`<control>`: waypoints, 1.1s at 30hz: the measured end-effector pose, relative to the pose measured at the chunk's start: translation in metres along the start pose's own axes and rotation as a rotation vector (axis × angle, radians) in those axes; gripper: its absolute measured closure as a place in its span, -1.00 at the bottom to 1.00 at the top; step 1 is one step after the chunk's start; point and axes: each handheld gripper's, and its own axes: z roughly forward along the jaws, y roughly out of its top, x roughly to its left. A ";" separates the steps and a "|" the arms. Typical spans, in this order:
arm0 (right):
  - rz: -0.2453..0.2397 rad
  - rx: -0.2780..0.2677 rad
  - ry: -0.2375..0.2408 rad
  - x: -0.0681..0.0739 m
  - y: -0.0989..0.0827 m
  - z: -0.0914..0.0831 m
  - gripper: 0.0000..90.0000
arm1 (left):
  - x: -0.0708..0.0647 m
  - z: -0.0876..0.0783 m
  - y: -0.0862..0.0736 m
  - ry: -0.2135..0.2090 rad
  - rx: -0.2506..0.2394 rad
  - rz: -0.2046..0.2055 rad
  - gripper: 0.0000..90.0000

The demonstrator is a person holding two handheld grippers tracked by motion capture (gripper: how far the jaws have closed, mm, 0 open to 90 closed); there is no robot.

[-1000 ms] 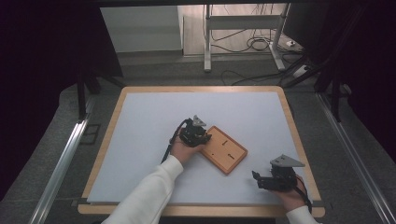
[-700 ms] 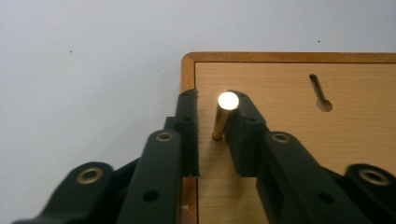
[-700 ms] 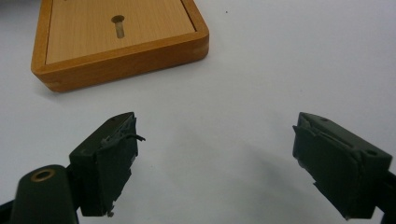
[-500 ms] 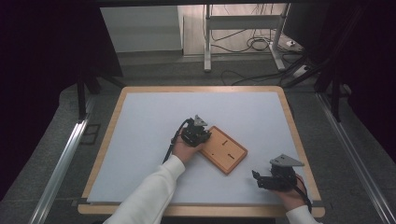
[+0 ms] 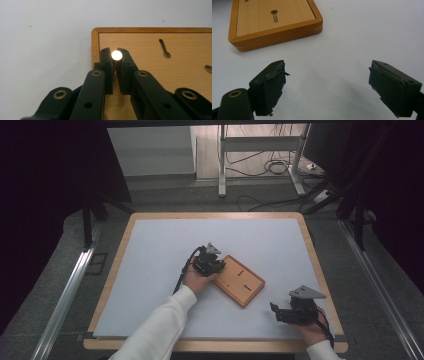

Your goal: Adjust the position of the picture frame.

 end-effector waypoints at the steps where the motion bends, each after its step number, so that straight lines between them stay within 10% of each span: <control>1: 0.000 0.000 0.000 0.000 0.000 0.000 -0.68 | 0.000 0.000 0.000 0.000 0.000 0.000 0.87; 33: -0.004 0.012 -0.010 0.002 -0.001 0.001 -0.68 | 0.011 -0.057 -0.016 -0.019 -0.001 0.020 0.86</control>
